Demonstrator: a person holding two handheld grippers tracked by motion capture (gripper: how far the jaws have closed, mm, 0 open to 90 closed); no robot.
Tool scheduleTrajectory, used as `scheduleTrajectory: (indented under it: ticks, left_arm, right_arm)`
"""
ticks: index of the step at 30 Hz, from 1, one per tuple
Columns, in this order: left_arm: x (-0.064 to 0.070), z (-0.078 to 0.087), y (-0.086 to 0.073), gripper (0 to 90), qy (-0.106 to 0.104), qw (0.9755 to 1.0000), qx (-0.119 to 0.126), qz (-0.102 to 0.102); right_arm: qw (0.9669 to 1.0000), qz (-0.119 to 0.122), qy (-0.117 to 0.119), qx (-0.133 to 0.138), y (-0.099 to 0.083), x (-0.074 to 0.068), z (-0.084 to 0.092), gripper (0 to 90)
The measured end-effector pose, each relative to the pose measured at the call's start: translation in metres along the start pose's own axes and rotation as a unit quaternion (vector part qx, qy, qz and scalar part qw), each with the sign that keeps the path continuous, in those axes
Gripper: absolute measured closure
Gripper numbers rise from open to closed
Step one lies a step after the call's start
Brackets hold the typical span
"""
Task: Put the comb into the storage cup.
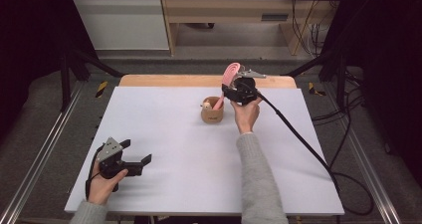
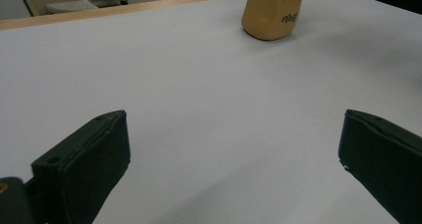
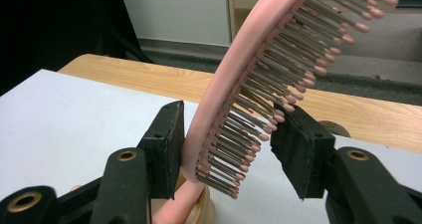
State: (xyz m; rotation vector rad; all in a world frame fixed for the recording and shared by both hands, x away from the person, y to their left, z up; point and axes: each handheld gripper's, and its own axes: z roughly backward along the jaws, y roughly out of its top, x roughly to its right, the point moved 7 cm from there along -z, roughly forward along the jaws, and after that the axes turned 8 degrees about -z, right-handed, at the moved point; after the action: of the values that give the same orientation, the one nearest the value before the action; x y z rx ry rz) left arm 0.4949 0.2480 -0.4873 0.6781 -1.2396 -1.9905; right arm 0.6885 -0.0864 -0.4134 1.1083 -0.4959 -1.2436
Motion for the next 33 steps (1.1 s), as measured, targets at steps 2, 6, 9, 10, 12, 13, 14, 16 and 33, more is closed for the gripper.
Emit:
scheduleTrajectory:
  ticks: [2,6,9,10,12,13,14,16,33]
  left_arm:
    - [0.0,0.0,0.0,0.0,0.0,1.0,0.001,0.0]
    - [0.0,0.0,0.001,0.0,0.0,1.0,0.001,0.001]
    - [0.0,0.0,0.0,0.0,0.0,1.0,0.001,0.001]
    - [0.0,0.0,0.0,0.0,-0.001,1.0,0.001,0.001]
    - [0.0,0.0,0.0,0.0,-0.001,1.0,0.001,0.001]
    - [0.001,0.0,0.0,0.0,-0.001,1.0,0.001,0.002]
    - [0.001,0.0,0.001,0.0,-0.001,1.0,0.001,0.002]
    - [0.001,0.0,0.001,0.0,-0.002,1.0,0.002,0.002]
    - [0.0,0.001,0.001,0.0,-0.001,1.0,0.001,0.004]
  right_arm:
    - [1.0,0.002,0.0,-0.001,0.0,0.0,0.0,45.7]
    - [1.0,0.009,-0.002,0.0,-0.001,-0.001,0.001,40.8]
    - [0.9999,0.014,0.001,0.005,0.0,-0.002,0.003,34.4]
    - [0.9999,0.015,0.0,0.006,0.0,-0.002,0.003,32.3]
    - [0.9998,0.02,0.001,0.008,0.0,-0.003,0.005,28.4]
    - [0.9997,0.022,0.002,0.008,0.0,-0.003,0.006,27.0]
    - [0.9997,0.025,0.004,0.008,-0.001,-0.004,0.007,25.7]
    - [0.9995,0.029,0.009,0.011,-0.002,-0.005,0.01,21.5]
    - [0.9945,0.045,0.082,0.048,0.002,-0.019,0.053,3.4]
